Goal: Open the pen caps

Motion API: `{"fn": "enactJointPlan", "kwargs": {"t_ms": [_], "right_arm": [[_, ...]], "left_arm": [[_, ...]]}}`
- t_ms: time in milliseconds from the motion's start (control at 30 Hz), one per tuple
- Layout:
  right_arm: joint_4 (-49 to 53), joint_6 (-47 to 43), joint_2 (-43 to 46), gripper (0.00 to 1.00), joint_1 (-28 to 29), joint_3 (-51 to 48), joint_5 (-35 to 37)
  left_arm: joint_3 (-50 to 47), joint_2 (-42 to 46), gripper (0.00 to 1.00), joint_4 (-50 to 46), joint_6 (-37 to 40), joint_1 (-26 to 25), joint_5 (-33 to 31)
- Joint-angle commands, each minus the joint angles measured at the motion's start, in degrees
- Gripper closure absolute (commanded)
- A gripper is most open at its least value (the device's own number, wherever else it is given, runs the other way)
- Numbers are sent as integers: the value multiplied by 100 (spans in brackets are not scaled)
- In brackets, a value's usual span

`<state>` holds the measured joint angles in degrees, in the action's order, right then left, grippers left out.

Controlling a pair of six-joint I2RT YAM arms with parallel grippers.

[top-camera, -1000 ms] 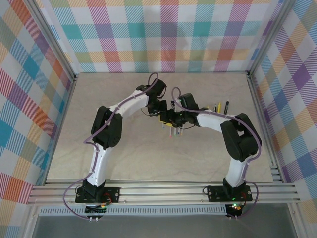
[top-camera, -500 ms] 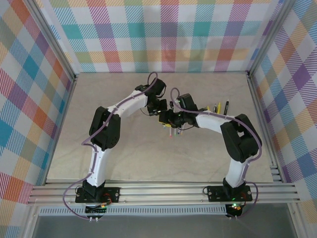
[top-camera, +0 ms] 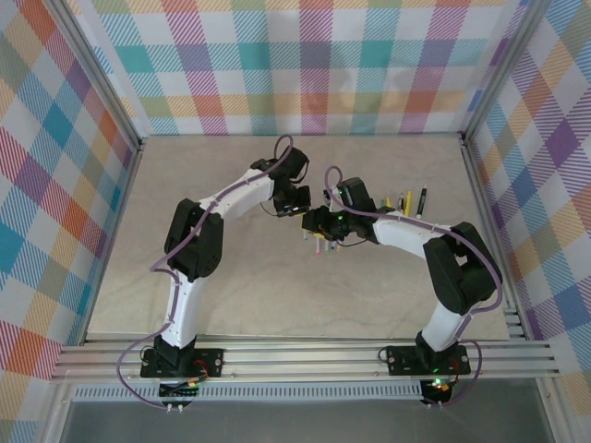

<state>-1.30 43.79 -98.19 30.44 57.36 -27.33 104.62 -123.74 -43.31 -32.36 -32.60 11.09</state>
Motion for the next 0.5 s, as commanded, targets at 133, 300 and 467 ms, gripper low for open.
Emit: {"fn": "enactJointPlan", "kwargs": {"t_ms": [133,300,467], "right_arm": [[91,-2,-129,57,-29,85,125],[90,-28,-336,57,-29,242,79],[64,-36,-545,59,-29,412,53]], "left_arm": [[-73,439,100,-3,-40,-35,137],[-64,495,100,16,-52,-36,227],[-49,551,100,16,-60,-36,294]]}}
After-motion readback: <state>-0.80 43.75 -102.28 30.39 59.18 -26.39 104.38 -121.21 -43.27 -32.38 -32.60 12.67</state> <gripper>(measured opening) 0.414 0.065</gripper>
